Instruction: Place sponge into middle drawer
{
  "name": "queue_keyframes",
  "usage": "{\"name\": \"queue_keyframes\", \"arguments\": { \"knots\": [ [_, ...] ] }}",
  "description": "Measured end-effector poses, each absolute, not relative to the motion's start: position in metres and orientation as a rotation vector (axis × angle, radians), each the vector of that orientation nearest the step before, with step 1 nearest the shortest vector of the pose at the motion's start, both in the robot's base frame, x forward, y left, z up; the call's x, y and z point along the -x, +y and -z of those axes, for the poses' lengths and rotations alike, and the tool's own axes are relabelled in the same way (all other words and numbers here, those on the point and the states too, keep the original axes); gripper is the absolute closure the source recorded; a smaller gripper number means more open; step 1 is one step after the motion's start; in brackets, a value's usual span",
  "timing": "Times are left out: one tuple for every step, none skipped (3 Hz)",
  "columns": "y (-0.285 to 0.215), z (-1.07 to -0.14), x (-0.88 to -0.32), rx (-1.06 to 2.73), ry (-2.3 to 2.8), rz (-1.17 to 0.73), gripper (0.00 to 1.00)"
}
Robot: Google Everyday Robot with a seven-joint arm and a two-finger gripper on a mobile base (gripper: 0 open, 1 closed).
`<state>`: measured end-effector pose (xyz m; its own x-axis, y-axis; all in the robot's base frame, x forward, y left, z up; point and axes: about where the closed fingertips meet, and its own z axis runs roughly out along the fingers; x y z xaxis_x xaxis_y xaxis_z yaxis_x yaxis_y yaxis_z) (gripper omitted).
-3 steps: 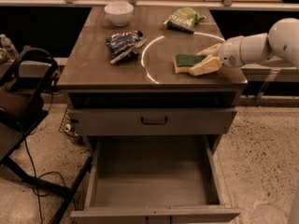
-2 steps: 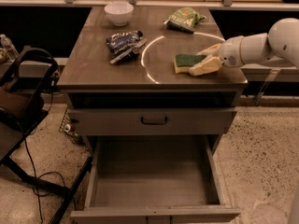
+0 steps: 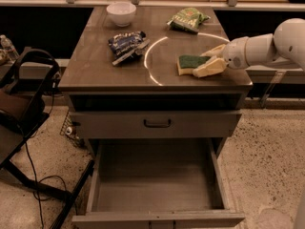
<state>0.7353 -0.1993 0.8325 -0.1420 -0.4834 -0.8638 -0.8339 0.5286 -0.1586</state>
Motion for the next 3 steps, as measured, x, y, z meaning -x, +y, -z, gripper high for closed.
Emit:
{"name": "queue_keyframes", "arguments": {
  "knots": [
    [-0.199, -0.833, -0.735, 1.098, 1.791, -0.449, 1.0],
    [-0.208, -0.869, -0.716, 1.106, 1.79, -0.377, 1.0],
    [-0.199, -0.928, -0.697, 1.135, 1.735, -0.307, 1.0]
  ]
}}
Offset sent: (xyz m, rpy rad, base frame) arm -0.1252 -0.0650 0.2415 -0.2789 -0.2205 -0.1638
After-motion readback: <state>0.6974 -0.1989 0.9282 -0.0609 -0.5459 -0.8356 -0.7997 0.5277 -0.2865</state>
